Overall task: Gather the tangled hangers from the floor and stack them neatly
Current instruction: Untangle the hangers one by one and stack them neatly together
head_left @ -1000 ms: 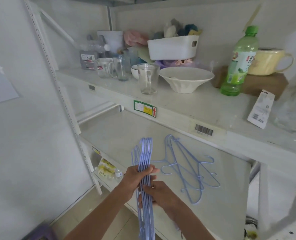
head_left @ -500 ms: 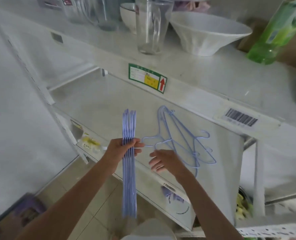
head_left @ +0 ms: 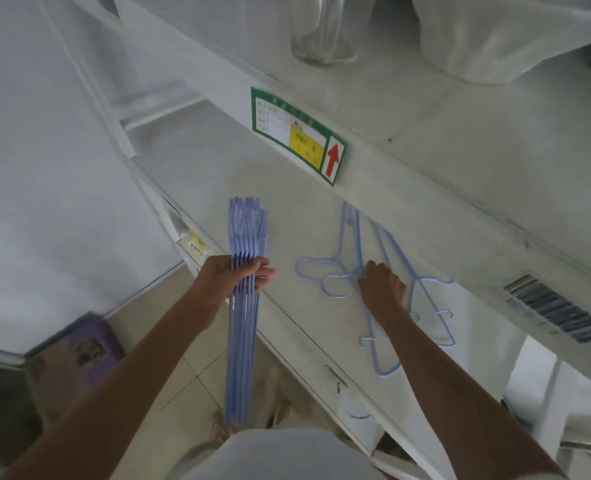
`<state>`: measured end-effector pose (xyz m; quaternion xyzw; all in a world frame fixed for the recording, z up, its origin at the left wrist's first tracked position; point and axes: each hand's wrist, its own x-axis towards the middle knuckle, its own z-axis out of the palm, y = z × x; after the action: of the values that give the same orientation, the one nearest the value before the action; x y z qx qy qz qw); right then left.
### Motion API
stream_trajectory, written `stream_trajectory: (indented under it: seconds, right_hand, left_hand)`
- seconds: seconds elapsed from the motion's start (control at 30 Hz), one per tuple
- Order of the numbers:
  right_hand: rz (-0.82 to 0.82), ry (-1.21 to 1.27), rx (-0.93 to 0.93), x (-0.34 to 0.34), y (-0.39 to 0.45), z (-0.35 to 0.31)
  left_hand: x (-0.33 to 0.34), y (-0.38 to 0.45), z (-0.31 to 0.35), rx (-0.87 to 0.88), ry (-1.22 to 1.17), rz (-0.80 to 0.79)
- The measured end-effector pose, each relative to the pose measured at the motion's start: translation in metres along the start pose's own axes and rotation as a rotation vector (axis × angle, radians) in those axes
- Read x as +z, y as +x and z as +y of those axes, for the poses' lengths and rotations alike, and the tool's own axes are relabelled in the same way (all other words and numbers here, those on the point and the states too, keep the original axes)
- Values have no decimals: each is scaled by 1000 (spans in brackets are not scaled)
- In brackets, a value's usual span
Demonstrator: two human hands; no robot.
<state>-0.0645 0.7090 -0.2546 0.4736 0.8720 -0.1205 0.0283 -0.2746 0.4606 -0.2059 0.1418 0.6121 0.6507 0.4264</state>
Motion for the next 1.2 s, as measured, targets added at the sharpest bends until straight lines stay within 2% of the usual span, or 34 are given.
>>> stream_trajectory:
  seconds: [0.13,0.23,0.33,0.43,0.63,0.83,0.97,1.1,1.2]
  right_hand:
    - [47,-109,-97,0,5,11]
    - [165,-139,-107,-13,6,15]
    - [321,-96,-37,-37,0,12]
    - [380,-50,92,-69,-11,-5]
    - [514,22,175,-115,-56,-48]
    - [679,45,292,-128,-66,-35]
    - [663,-48,276,-121,-77,-35]
    - [547,-131,269,-104,-91,-26]
    - [535,-101,279,-97,-99,-20]
  left_hand:
    - [-5,-6,3,27,-22,6]
    - [-7,-13,8,35,-23,17]
    - [-15,-24,16,46,2,3]
    - [-30,-35,26,61,-23,-2]
    - [-80,-53,41,125,-10,33]
    - [-135,-75,40,153,-9,16]
    - [-149,-94,23,143,-49,61]
    - [-153,-108,7,103,-82,49]
    - [-153,-111,-5,89,-95,30]
